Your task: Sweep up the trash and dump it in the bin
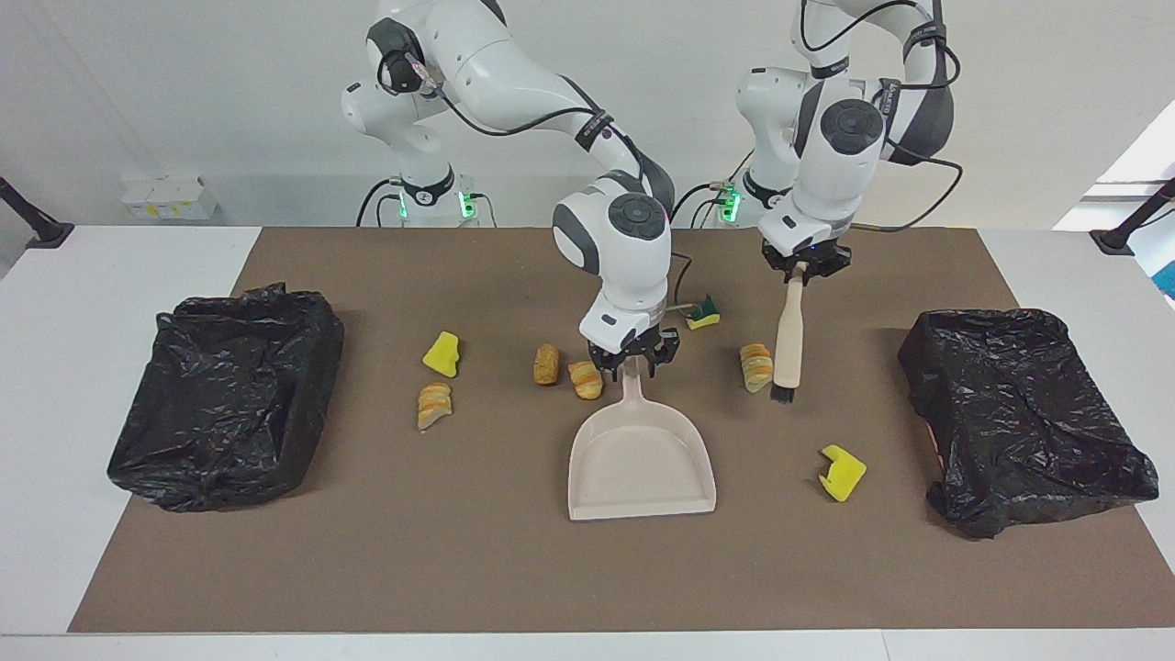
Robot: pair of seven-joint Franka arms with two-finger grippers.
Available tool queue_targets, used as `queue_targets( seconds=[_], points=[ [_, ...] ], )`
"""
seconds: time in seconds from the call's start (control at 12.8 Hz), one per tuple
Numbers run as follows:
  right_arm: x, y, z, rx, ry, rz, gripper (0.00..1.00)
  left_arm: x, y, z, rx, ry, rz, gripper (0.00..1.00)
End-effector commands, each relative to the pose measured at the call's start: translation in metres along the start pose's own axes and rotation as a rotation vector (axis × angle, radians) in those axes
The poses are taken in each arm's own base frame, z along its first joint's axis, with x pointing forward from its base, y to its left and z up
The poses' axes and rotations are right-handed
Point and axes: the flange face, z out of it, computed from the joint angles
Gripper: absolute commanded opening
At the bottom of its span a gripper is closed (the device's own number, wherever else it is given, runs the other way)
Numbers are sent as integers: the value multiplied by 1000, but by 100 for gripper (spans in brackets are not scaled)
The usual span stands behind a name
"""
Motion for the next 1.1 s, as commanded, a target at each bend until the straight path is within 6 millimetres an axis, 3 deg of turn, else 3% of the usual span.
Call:
queue_targets(
  seconds=[0.0,0.08,0.24,0.31,0.39,0.7,0.78,0.86,1.02],
  points=[
    [-22,1,-8,-52,-15,17,63,58,-46,0,25,-4,54,0],
    [-22,1,-8,-57,-14,13,61,76,-63,1,46,12,76,0],
    [-25,1,-6,-60,-21,5,47,103,-113,-4,75,42,123,0],
    [-25,4,-6,-63,-25,-1,34,116,-127,-6,95,64,169,0],
    [-23,11,-2,-62,-26,-12,34,126,-139,1,114,61,182,0],
    [-18,17,-2,-55,-23,-48,33,147,-169,30,129,72,207,0],
    [-18,17,-3,-54,-21,-49,10,150,-179,36,136,67,199,0],
    [-21,14,-3,-59,-27,-57,0,149,-182,41,135,60,200,0],
    [-20,14,-12,-56,-22,-59,0,142,-170,54,109,27,263,0]
  ],
)
